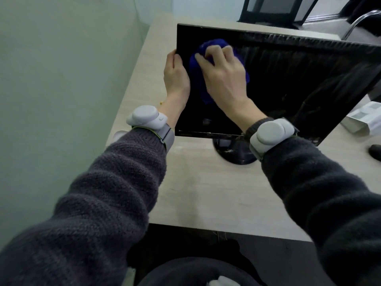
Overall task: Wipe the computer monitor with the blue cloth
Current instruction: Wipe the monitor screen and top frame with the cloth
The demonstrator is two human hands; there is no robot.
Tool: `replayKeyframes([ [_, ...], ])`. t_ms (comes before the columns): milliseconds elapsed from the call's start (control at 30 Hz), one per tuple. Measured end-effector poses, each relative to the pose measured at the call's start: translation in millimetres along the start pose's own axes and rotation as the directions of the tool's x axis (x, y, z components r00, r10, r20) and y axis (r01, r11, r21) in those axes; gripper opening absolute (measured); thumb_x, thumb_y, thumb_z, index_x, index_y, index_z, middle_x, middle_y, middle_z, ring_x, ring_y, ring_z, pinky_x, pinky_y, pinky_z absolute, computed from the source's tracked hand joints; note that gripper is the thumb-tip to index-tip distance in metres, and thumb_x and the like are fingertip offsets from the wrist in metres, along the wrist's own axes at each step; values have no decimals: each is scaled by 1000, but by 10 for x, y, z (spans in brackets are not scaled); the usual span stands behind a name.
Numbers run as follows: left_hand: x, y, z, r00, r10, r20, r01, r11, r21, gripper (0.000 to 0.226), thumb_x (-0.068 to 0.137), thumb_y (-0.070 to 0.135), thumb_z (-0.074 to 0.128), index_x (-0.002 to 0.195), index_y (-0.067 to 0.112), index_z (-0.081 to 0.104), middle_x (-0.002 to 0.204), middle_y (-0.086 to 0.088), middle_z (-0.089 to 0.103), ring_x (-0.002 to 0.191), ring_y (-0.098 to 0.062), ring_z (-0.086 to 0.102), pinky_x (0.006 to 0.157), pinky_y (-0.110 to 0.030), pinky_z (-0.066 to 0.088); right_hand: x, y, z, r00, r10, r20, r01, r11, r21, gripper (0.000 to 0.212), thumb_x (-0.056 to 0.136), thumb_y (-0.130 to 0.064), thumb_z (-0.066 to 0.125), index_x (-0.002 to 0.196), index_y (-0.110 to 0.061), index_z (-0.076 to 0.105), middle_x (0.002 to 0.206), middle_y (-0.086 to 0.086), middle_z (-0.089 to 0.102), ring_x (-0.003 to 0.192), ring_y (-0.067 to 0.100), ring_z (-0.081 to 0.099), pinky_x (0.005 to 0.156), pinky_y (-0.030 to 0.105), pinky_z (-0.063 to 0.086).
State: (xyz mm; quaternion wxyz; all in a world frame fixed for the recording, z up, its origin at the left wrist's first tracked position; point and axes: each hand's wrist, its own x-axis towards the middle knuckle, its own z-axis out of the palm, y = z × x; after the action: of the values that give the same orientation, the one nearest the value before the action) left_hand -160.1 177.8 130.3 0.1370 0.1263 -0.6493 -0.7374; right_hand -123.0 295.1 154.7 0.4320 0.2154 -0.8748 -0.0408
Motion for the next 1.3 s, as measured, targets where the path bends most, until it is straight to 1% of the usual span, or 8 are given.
replayKeyframes([
  [167,-33,-27,-3,1000,-6,-2,6,1000,-18,32,98,8,32,122,1,52,122,-18,58,113,-29,54,101,-38,43,112,163,5,1000,25,-15,-26,994,-102,20,86,-19,62,102,-18,73,96,5,69,82,27,66,56,32,51],
  [267,-18,-26,1,1000,-1,-12,1,999,-33,31,98,7,32,120,1,52,113,-11,59,103,-21,55,87,-20,46,-106,114,81,999,-32,31,34,997,-68,20,85,-17,63,103,-17,72,95,6,69,79,27,66,55,32,50],
  [500,-22,-185,-101,994,44,95,-45,999,0,29,101,12,29,120,5,50,106,-7,59,92,-14,55,75,-19,43,-999,-111,360,955,-121,269,109,992,58,28,87,-13,55,113,-12,67,106,8,67,85,30,63,59,35,49],
  [567,-46,-281,-159,990,37,133,-35,999,-12,31,102,10,28,123,0,48,114,-19,57,91,-20,53,76,-27,40,-1235,-191,415,915,-118,387,80,990,114,32,87,-12,57,119,-10,64,112,10,64,92,33,61,63,38,48],
  [733,-126,-428,-235,984,-4,179,12,999,-41,33,103,8,24,126,-6,42,124,-34,49,83,-21,48,72,-28,36,-1681,-381,407,699,-75,711,-83,979,185,41,95,-14,48,136,-11,47,134,10,48,119,35,42,75,43,42],
  [1000,-165,-470,-209,990,10,140,-7,1000,-21,32,103,9,25,123,-6,44,108,-24,56,82,-16,51,71,-24,38,-1355,-290,351,865,11,502,-120,975,186,30,88,-12,60,118,-6,63,110,14,63,97,37,58,55,36,46],
  [1167,-125,-490,-224,987,-22,160,32,998,-59,30,103,9,24,121,-3,44,88,-2,53,77,-15,50,71,-26,36,-1665,-427,376,719,-9,695,-155,973,173,37,96,-14,48,133,-9,49,130,12,51,115,35,44,69,42,45],
  [1300,-149,-478,-230,989,-5,146,13,998,-59,30,103,10,24,121,-3,44,95,-14,54,78,-15,49,72,-28,35,-1605,-511,324,727,61,684,-320,912,258,30,99,-18,43,125,-11,57,123,10,53,110,30,45,69,42,49],
])
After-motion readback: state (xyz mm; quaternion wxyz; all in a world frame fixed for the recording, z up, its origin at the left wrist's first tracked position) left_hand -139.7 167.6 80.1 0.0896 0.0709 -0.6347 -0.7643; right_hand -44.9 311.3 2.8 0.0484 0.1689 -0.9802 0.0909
